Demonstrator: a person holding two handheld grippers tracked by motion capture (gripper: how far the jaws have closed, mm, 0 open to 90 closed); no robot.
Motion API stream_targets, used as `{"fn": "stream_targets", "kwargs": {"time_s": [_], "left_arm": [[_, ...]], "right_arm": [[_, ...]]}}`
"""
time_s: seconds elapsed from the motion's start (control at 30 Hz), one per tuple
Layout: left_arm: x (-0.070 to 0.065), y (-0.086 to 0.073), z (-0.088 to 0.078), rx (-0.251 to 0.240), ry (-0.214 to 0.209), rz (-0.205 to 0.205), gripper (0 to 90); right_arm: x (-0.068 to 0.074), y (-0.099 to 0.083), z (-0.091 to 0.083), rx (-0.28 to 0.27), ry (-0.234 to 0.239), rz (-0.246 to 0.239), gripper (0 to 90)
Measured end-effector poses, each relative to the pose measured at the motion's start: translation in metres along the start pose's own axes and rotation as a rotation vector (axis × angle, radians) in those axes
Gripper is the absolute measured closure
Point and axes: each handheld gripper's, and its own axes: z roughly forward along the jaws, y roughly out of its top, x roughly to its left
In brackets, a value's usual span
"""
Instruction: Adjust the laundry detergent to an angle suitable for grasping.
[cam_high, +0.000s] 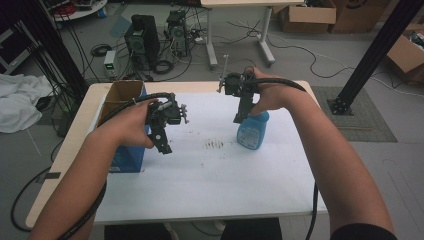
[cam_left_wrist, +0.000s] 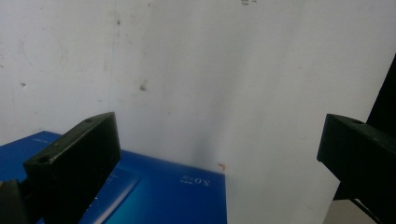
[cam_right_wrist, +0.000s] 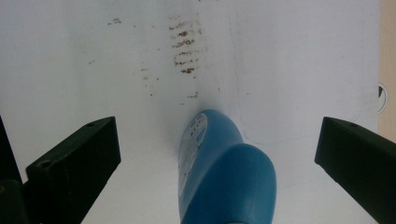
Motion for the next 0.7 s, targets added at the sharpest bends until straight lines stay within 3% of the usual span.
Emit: {"fn": "stream_targets", "kwargs": {"time_s": [0.5,0.7], "left_arm": [[-0.0035,0.0083,-0.0037,0.014,0.008,0.004,0.1],[-0.0051,0.0094,-0.0072,-0.003,0.018,0.002,0.1]], "right_arm": [[-0.0003,-0.0043,-0.0080,-0.019,-0.022,0.004,0.0],[-0.0009,-0.0042,-0.0063,-0.016,-0.023,0.004,0.0]]}}
